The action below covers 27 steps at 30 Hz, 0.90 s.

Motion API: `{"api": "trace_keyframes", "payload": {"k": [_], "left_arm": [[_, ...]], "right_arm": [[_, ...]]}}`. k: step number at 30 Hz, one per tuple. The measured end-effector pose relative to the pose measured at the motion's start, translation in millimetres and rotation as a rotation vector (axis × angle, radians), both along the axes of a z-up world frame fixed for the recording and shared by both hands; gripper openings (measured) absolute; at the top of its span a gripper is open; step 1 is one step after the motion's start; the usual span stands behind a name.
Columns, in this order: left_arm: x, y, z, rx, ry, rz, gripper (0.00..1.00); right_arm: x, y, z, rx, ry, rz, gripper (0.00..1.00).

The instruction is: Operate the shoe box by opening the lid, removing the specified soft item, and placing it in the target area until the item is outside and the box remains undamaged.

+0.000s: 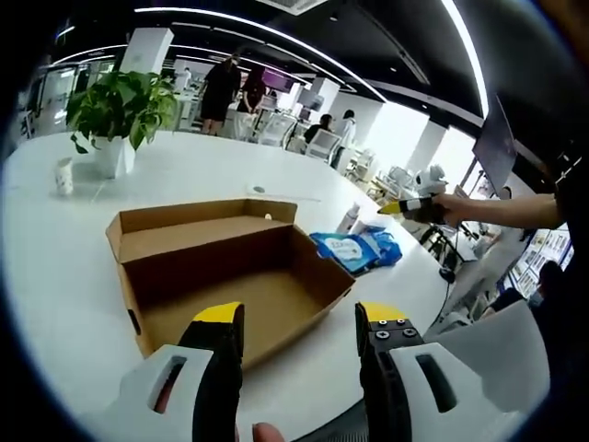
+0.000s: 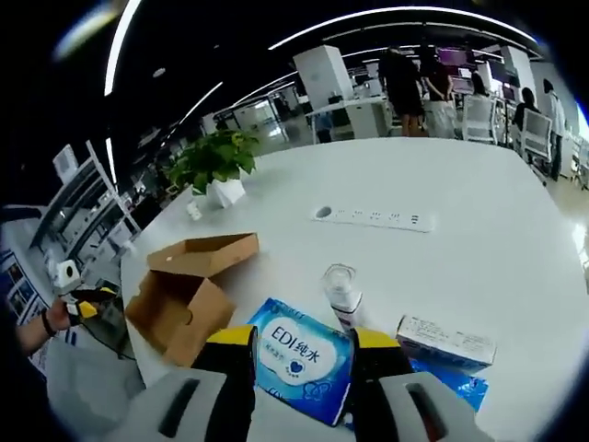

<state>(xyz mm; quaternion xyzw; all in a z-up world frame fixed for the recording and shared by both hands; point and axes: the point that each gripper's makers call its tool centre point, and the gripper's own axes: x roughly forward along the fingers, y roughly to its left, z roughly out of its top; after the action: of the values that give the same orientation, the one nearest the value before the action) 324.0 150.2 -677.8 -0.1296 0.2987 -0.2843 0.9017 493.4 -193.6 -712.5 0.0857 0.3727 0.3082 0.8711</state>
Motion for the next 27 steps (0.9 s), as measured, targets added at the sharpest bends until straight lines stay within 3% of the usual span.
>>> {"api": "trace_keyframes", "payload": {"k": [6,11,27], "left_arm": [[-0.5,-5,3.3,-0.008,0.000,0.009,0.50],[0.8,-8,5.8,-0.018,0.000,0.020,0.50],[-3.0,-12,6.8,-0.027,0.003,0.043,0.50]], "right_arm": [[-10,8,-0.3,0.017,-0.019,-0.013,0.38],[-39,32,12.6,0.050,-0.047,-0.030,0.38],[-71,51,-9.1,0.108,-0.040,-0.045,0.39]]}}
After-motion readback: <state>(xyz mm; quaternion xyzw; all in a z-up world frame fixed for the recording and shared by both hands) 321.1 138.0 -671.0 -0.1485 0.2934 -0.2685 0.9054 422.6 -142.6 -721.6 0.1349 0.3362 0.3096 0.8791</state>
